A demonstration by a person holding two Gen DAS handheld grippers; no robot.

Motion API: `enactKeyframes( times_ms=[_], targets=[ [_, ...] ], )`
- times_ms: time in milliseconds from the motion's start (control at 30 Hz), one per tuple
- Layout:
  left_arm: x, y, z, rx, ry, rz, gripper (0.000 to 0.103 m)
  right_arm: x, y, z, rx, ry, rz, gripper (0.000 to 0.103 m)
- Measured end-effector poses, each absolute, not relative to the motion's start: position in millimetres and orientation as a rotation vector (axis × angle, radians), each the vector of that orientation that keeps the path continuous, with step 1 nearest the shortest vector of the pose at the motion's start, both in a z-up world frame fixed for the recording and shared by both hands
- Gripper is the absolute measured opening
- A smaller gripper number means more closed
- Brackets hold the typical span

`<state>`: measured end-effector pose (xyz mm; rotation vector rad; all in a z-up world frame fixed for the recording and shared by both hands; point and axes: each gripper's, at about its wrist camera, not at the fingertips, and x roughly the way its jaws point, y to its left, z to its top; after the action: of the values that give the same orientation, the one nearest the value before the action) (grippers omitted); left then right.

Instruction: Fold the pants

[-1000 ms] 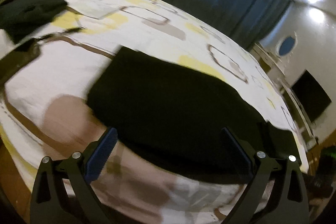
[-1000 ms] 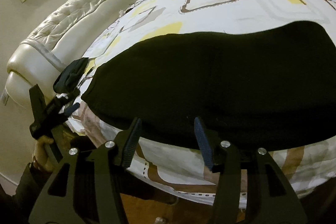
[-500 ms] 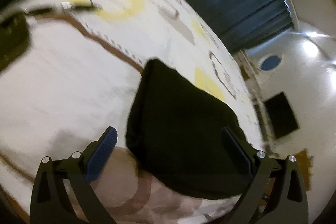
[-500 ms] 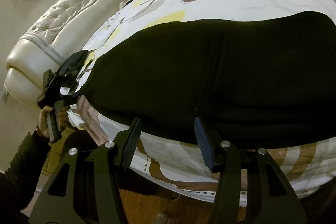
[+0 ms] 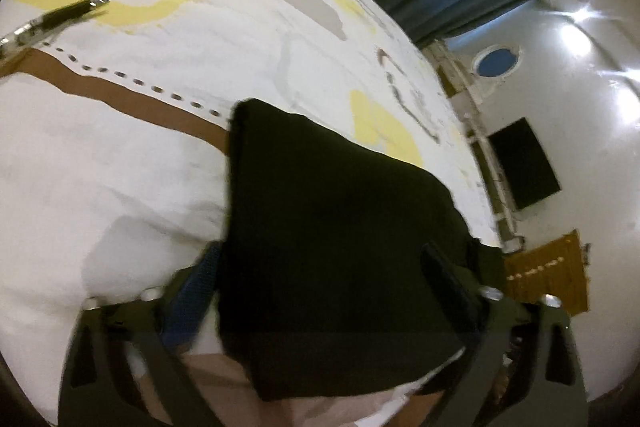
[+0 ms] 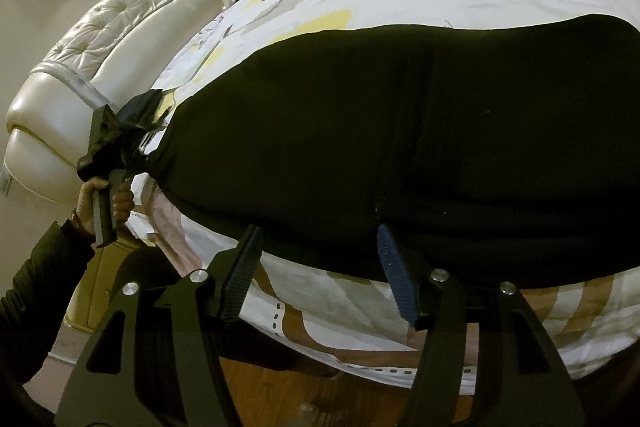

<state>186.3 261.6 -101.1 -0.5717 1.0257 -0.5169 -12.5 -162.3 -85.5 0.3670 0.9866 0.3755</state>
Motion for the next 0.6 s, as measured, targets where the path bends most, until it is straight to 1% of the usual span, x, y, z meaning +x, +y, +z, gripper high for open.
enactKeyframes(
  times_ms=[33, 100, 200, 267, 367, 500, 600],
  targets=[
    [188.9, 264.1, -108.2, -0.552, 1.072, -0.444, 0.032, -12.9, -161.7, -85.3, 0.368, 0.987, 0.376, 0.06],
    [187.4, 271.9, -113.3, -0.641, 1.062, -0.458, 0.031, -13.7, -160.9, -85.7, 0.366, 0.988, 0.375, 0.06],
    [184.0, 267.6, -107.9, -0.582, 1.05, -0.448, 0.028, -14.1, -161.3, -85.5, 0.37, 0.987, 0.377, 0.06],
    [181.3, 262.7, -100.4, -0.564, 1.042, -0.436, 0.021, -13.5, -162.0, -85.3, 0.375, 0.987, 0.379, 0.06],
    [179.7, 258.8, -86.9, -0.556, 1.012, -0.428, 0.015, -12.5, -163.6, -85.1, 0.38, 0.984, 0.382, 0.06],
    [171.2, 248.6, -56.9, -0.573, 0.944, -0.483, 0.014, -13.2, -166.4, -80.9, 0.39, 0.97, 0.386, 0.06],
    [168.6, 228.6, -34.5, -0.537, 0.902, -0.522, 0.013, -14.0, -171.0, -75.0, 0.406, 0.949, 0.388, 0.06]
  ],
)
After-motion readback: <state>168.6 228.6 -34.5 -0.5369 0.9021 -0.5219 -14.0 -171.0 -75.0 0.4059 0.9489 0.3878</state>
